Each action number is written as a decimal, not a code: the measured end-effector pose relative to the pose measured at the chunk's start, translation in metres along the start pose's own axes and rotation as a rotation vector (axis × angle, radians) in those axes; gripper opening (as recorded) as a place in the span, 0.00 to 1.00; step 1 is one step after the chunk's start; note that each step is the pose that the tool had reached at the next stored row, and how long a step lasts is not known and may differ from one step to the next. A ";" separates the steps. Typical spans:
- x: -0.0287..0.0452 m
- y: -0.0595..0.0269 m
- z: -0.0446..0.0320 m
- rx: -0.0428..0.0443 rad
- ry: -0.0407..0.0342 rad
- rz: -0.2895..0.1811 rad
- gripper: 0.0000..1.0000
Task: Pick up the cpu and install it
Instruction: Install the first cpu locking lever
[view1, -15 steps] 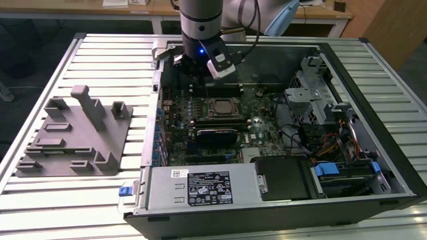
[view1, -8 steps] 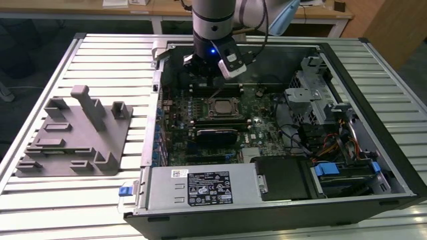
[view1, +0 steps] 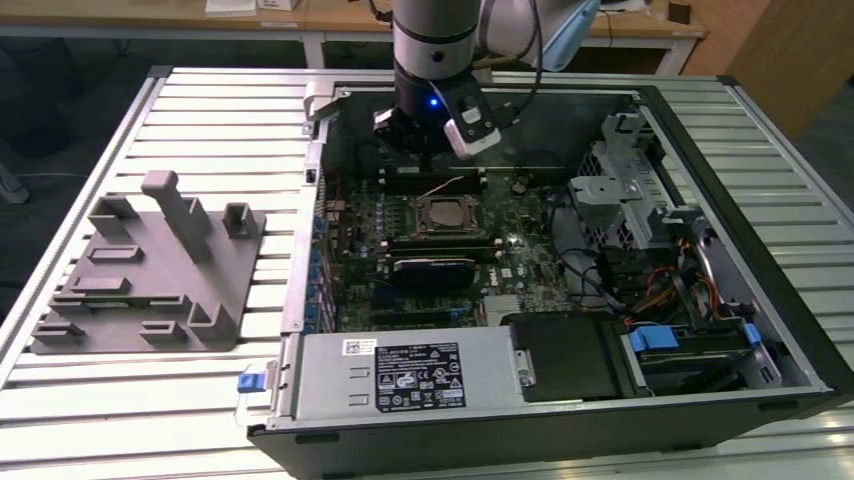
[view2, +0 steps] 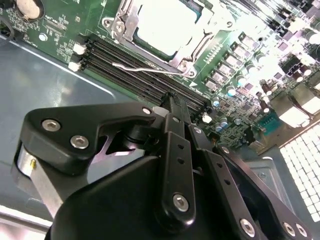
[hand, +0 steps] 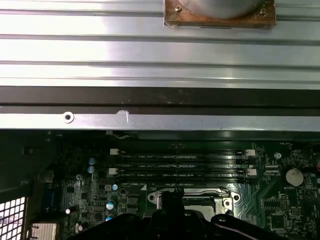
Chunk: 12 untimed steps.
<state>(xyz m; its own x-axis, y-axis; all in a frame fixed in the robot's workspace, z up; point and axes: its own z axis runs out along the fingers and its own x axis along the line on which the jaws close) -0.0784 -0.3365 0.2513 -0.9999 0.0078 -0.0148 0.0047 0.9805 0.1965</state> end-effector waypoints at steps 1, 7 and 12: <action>0.0000 0.0000 0.0000 0.0000 0.0000 0.000 0.11; -0.0001 -0.0011 0.0020 -0.0001 -0.0045 0.001 0.11; 0.0000 -0.0021 0.0062 0.0000 -0.0112 0.002 0.11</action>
<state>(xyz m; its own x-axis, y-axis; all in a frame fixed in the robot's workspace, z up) -0.0783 -0.3374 0.2448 -0.9996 0.0118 -0.0254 0.0066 0.9805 0.1966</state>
